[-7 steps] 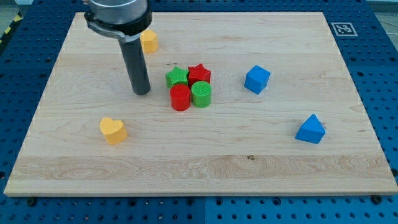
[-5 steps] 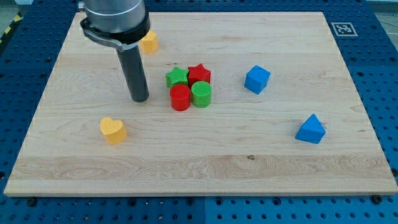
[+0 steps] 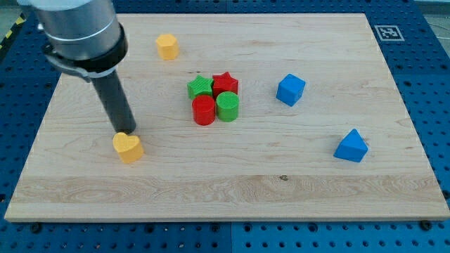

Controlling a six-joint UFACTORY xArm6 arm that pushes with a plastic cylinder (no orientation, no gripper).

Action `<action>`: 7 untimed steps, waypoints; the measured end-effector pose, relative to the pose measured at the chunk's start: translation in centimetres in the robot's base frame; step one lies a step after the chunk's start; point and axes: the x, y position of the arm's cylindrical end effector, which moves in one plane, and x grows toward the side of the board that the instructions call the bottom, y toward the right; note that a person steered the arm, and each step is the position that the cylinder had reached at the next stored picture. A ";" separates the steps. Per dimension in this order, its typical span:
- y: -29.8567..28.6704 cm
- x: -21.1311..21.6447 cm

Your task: Move yellow heart at bottom center

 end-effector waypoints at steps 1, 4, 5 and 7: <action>-3.0 0.1; -0.7 0.9; -0.2 2.5; -0.2 3.2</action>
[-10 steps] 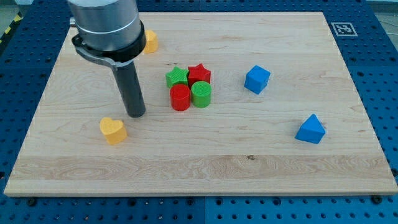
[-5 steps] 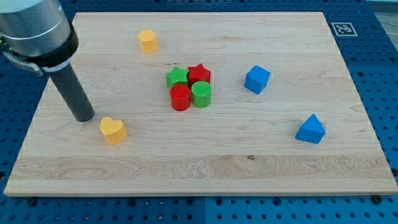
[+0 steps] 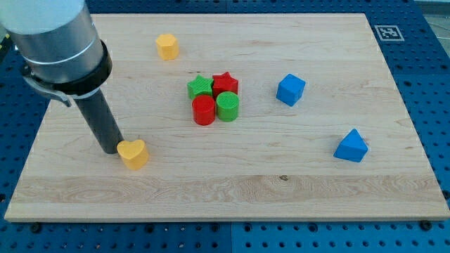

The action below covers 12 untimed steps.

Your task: Move yellow heart at bottom center

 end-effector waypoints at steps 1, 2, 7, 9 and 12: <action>0.5 0.2; 0.9 0.8; 3.0 0.1; 4.7 1.6; 4.9 3.1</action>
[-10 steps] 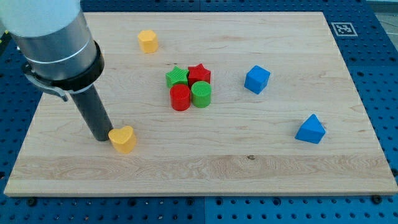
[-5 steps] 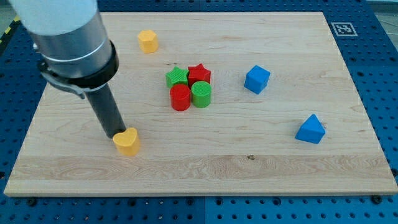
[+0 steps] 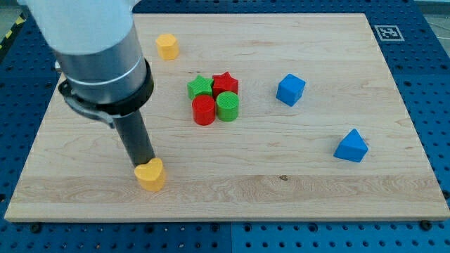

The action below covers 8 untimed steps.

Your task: Move yellow heart at bottom center

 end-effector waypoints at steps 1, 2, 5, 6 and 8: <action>-2.2 0.1; -3.1 0.5; -1.0 1.6; -2.4 2.4; -1.5 2.8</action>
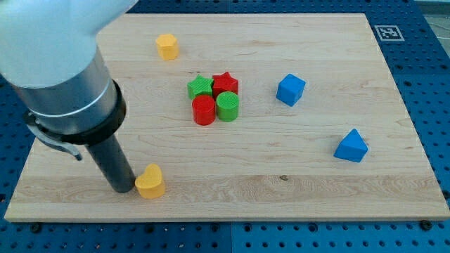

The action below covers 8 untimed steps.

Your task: Move yellow heart at bottom center

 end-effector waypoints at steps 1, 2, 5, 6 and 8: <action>1.7 0.0; 3.1 -0.1; 4.4 -0.4; 5.5 -1.0; 5.5 -0.4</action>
